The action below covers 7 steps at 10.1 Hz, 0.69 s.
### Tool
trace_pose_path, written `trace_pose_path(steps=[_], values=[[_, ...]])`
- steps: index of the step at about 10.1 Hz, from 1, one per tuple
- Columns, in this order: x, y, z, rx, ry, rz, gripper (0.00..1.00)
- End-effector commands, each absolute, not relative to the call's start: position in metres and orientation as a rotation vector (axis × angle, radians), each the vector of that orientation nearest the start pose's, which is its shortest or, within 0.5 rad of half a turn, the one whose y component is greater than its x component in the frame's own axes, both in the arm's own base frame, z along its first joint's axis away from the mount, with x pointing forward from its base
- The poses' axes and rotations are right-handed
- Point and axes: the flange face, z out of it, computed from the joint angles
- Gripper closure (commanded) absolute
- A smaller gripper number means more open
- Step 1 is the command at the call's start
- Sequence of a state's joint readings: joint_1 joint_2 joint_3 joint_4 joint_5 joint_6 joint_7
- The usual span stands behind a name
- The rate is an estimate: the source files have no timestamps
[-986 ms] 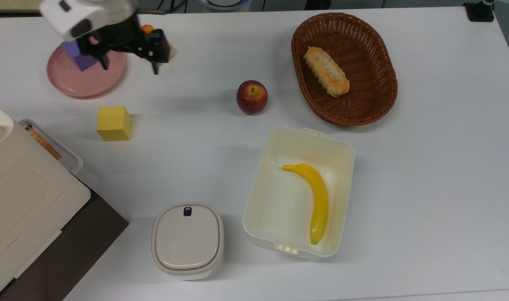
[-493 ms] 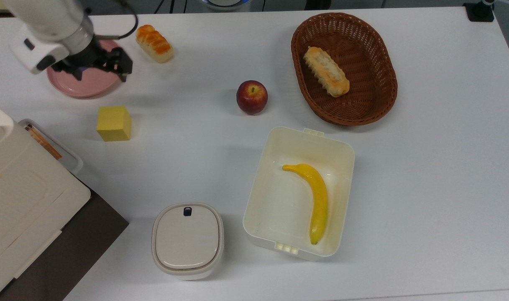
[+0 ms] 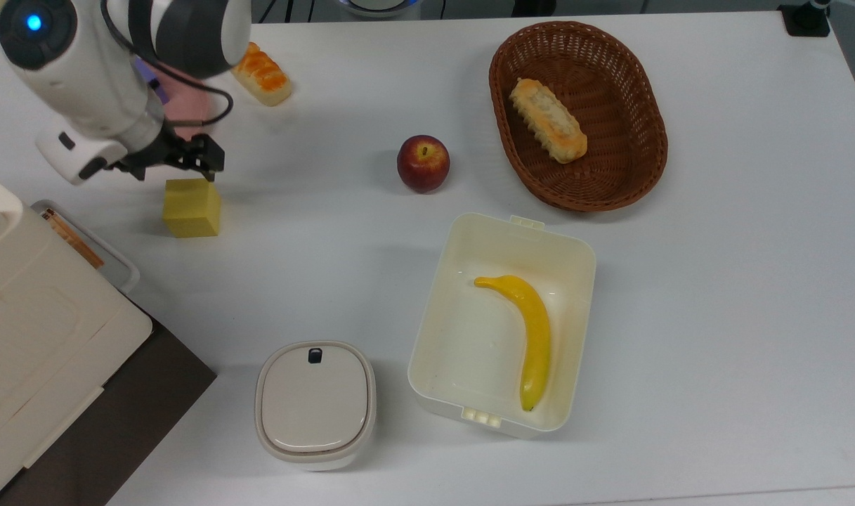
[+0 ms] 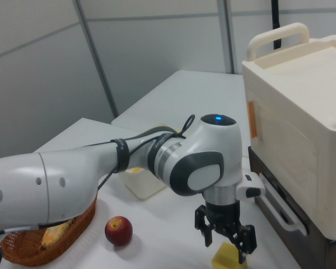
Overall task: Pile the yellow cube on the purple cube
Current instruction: 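Lower the gripper onto the yellow cube and close on it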
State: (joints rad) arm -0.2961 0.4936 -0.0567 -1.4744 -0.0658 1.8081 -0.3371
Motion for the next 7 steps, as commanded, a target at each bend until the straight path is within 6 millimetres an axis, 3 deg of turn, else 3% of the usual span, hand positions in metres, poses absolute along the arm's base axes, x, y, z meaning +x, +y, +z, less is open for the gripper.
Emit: trace_pose_path(steps=[1,3,5,6,7], values=[[0.644,-0.228,0.358,-3.165,-0.044,0.261,0.00],[0.647,-0.223,0.345,-3.168,-0.055,0.249,0.02],[0.646,-0.221,0.344,-3.167,-0.069,0.256,0.63],[0.647,-0.222,0.348,-3.169,-0.070,0.250,0.82],[0.646,-0.219,0.364,-3.171,-0.069,0.230,0.91]])
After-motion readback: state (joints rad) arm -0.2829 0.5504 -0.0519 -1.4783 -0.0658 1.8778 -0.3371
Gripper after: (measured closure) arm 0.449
